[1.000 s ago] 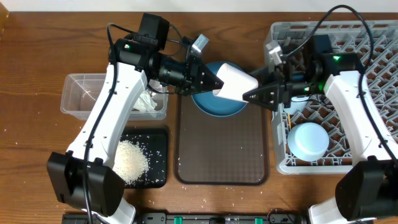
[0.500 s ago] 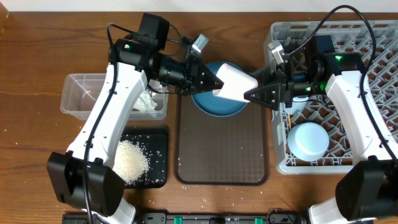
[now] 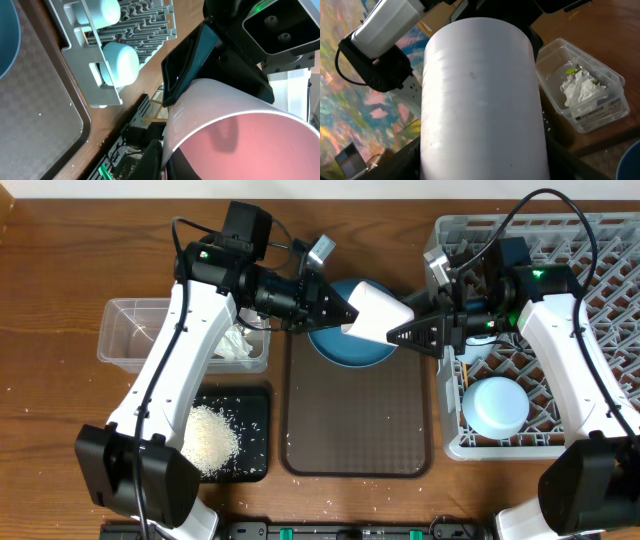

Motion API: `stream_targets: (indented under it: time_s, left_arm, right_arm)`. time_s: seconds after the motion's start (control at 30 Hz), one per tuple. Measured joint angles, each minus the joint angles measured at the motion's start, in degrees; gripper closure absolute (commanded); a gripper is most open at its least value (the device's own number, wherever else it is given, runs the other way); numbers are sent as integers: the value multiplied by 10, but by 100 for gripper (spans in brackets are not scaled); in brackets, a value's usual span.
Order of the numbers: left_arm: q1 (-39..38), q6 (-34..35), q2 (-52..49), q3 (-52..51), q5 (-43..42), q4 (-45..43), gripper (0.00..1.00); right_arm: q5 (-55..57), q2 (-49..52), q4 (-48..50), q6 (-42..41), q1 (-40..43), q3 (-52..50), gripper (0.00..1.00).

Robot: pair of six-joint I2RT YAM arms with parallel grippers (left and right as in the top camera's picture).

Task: Sort waste into correct bins and load items into the dishwasher rack
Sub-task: 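Grasp the pink cup with the right gripper and release the left gripper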

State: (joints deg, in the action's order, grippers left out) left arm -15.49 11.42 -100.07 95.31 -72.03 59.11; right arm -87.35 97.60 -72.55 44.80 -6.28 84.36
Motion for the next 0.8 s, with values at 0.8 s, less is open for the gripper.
stream_targets:
  time_s: [0.8]
  left_arm:
    - [0,-9,0,0,115,35,60]
  right_arm:
    - [23,1,43,-4,6,0,53]
